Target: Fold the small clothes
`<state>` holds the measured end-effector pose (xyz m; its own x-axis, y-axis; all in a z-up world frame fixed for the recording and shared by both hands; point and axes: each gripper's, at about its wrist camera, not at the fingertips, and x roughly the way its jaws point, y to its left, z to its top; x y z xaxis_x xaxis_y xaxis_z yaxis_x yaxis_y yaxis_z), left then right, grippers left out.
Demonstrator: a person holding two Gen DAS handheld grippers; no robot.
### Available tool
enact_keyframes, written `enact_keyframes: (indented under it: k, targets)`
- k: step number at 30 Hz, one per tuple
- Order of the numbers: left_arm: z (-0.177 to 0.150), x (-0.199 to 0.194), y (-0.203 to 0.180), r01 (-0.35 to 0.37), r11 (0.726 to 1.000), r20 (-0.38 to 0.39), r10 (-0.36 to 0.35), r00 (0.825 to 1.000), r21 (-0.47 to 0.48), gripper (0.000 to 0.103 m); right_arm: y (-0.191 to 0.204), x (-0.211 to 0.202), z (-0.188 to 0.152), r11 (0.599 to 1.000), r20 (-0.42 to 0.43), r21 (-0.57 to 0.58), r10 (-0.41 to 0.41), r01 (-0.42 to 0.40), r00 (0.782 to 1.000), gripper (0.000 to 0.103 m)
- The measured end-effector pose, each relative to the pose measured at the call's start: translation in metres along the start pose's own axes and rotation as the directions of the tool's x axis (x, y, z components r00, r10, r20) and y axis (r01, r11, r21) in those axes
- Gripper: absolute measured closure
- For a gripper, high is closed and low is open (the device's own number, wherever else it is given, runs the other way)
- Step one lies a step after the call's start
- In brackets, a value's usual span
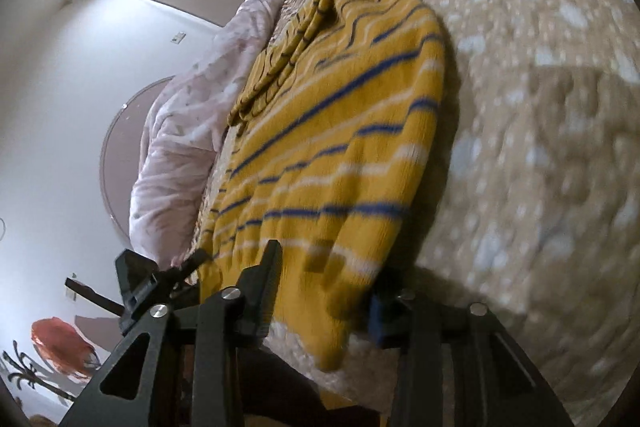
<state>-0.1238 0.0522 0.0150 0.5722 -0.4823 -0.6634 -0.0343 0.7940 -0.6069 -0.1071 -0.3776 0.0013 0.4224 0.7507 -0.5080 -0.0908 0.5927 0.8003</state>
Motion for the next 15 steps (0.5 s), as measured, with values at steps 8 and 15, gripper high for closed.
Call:
enact_keyframes:
  k: [8,15]
  targets:
    - [0.02,-0.029,-0.01,-0.097,0.995,0.0,0.097,0.995,0.017,0.096,0.016,-0.007,0.013,0.997,-0.016,-0.046,-0.064,0.063,0.998,0.095]
    - [-0.02,-0.097,-0.034,-0.071,0.988,0.069,0.062,0.996,0.134,0.096,0.047,-0.066,-0.014,0.975,-0.038,-0.216,-0.055,0.045,0.998,0.096]
